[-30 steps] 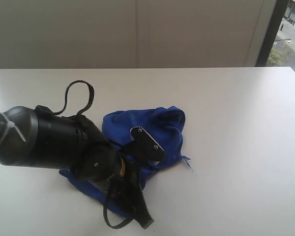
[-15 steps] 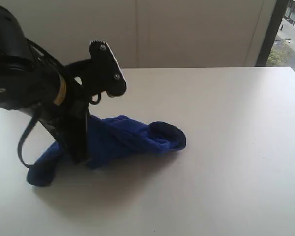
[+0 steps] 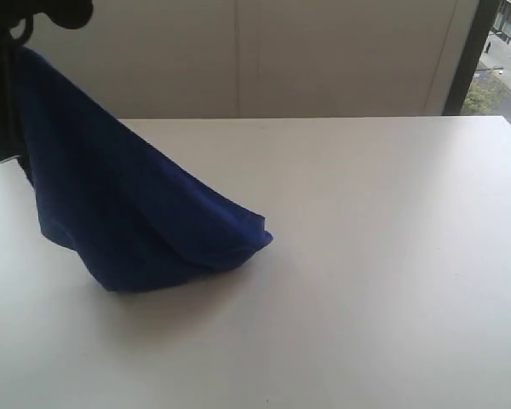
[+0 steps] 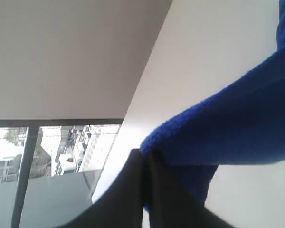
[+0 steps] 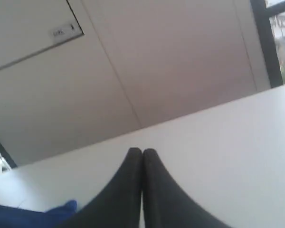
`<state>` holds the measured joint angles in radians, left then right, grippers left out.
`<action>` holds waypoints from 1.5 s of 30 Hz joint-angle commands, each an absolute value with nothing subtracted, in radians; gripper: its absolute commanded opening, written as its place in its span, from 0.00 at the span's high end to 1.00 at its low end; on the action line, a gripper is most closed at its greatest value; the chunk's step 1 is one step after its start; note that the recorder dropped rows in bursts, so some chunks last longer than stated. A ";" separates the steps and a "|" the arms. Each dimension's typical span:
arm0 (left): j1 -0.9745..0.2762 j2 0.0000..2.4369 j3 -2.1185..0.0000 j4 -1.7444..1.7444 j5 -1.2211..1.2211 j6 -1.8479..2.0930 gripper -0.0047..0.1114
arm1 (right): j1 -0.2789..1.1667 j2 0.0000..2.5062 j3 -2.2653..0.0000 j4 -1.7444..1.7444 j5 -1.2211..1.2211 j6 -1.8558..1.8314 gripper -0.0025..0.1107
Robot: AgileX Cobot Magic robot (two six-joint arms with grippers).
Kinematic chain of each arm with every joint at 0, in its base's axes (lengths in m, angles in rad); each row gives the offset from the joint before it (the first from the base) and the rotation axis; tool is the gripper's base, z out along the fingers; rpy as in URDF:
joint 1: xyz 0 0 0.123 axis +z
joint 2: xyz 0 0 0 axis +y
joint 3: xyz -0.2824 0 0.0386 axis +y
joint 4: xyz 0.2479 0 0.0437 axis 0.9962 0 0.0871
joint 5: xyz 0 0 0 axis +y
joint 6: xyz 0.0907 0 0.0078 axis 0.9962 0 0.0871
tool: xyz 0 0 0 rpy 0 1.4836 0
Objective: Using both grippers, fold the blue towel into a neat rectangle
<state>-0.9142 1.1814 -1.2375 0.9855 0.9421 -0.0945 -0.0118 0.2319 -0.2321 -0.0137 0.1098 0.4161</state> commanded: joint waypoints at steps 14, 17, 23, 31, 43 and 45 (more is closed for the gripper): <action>-0.919 1.128 -1.194 0.418 1.221 0.229 0.96 | 0.220 1.277 -0.941 0.717 0.654 -0.733 0.91; -0.919 1.128 -1.125 0.417 1.221 0.192 0.96 | 0.220 1.390 -0.998 0.734 0.661 -0.787 0.72; -0.919 1.128 -0.940 0.417 1.221 0.145 0.96 | 0.246 1.546 -1.069 0.794 0.663 -1.145 0.49; -0.919 1.128 -0.766 0.417 1.144 0.046 0.96 | 0.403 1.696 -1.084 0.811 0.502 -1.507 0.51; -0.919 1.128 -0.622 0.525 1.108 -0.206 0.96 | 0.632 1.814 -1.151 1.190 0.330 -1.519 0.51; -0.919 1.128 -0.618 0.525 1.102 -0.206 0.96 | 0.660 1.848 -1.169 1.207 0.280 -1.510 0.51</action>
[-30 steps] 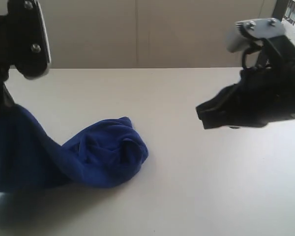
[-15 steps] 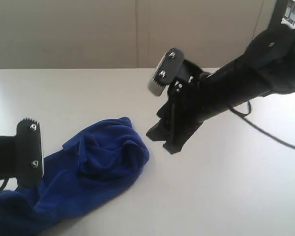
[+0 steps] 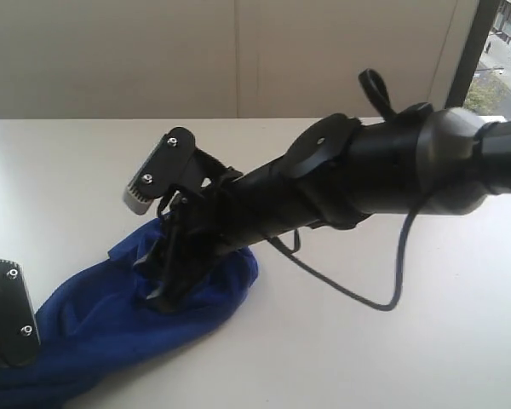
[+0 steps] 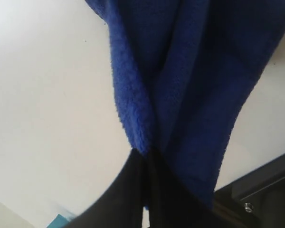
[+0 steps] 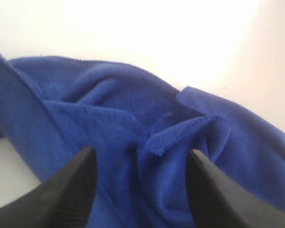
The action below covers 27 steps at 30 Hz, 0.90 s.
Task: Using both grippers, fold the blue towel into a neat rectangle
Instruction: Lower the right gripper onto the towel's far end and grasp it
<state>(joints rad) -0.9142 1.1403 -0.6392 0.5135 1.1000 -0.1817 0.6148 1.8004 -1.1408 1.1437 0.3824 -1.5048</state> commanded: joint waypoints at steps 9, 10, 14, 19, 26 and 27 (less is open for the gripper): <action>-0.919 1.128 -0.618 0.525 1.068 -0.206 0.96 | 0.690 1.946 -1.208 1.215 0.126 -1.148 0.52; -0.919 1.128 -0.618 0.525 1.066 -0.206 0.96 | 0.690 1.946 -1.209 1.215 0.126 -1.146 0.52; -0.919 1.128 -0.618 0.525 1.066 -0.206 0.96 | 0.690 1.946 -1.215 1.215 0.114 -1.124 0.52; -0.919 1.128 -0.618 0.525 1.066 -0.206 0.96 | 0.690 1.946 -1.215 1.215 0.095 -1.062 0.52; -0.919 1.128 -0.618 0.525 1.066 -0.206 0.96 | 0.690 2.003 -1.221 1.215 0.162 -1.024 0.52; -0.919 1.128 -0.618 0.525 1.066 -0.206 0.96 | 0.690 2.014 -1.225 1.215 0.178 -1.024 0.52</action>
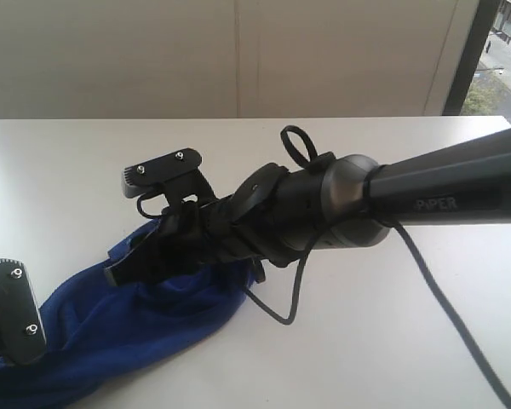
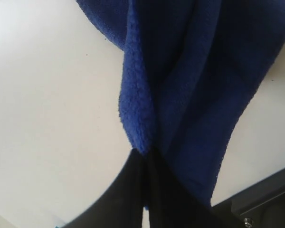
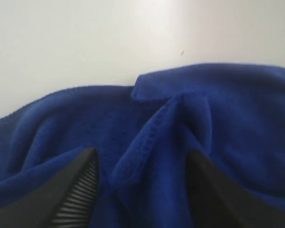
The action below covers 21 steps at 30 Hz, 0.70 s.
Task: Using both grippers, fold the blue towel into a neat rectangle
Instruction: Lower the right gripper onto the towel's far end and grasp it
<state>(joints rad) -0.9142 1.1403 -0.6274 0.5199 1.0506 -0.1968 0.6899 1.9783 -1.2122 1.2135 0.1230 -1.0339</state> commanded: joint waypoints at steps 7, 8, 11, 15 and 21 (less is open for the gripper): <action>-0.919 1.128 -0.618 0.525 1.066 -0.206 0.96 | 0.690 2.041 -1.237 1.215 0.169 -1.024 0.52; -0.919 1.128 -0.618 0.525 1.066 -0.206 0.96 | 0.690 2.046 -1.238 1.215 0.163 -1.024 0.53; -0.919 1.128 -0.618 0.525 1.066 -0.206 0.96 | 0.690 2.056 -1.258 1.222 0.163 -1.024 0.61; -0.919 1.128 -0.618 0.525 1.066 -0.206 0.96 | 0.690 2.079 -1.307 1.222 0.182 -1.024 0.62; -0.919 1.128 -0.618 0.525 1.066 -0.206 0.96 | 0.690 2.106 -1.341 1.222 0.207 -1.024 0.72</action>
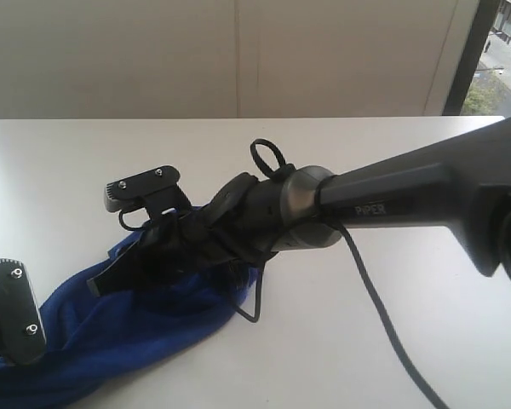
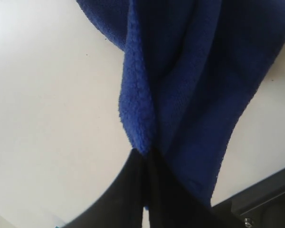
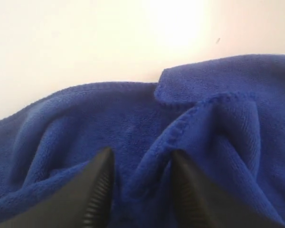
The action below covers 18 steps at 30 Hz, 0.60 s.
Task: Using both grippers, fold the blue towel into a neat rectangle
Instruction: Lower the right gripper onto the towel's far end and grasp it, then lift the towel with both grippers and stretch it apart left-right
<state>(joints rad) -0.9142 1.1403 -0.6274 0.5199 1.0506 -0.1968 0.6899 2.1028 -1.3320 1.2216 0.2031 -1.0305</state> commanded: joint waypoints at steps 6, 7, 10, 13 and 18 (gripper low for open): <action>-0.919 1.128 -0.618 0.525 1.066 -0.206 0.96 | 0.688 2.106 -1.341 1.222 0.185 -1.024 0.95; -0.919 1.128 -0.618 0.525 1.066 -0.206 0.96 | 0.688 2.106 -1.341 1.222 0.185 -1.024 0.98; -0.919 1.128 -0.618 0.525 1.066 -0.206 0.96 | 0.686 2.097 -1.341 1.201 0.171 -1.024 0.98; -0.919 1.128 -0.618 0.525 1.066 -0.206 0.96 | 0.679 2.060 -1.339 1.172 0.154 -1.024 0.98; -0.919 1.128 -0.618 0.528 1.066 -0.206 0.96 | 0.610 1.940 -1.335 1.075 0.174 -0.998 0.98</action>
<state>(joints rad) -0.9142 1.1403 -0.6274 0.5199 1.0506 -0.1968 0.6563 2.0108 -1.3337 1.1371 0.1723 -1.0263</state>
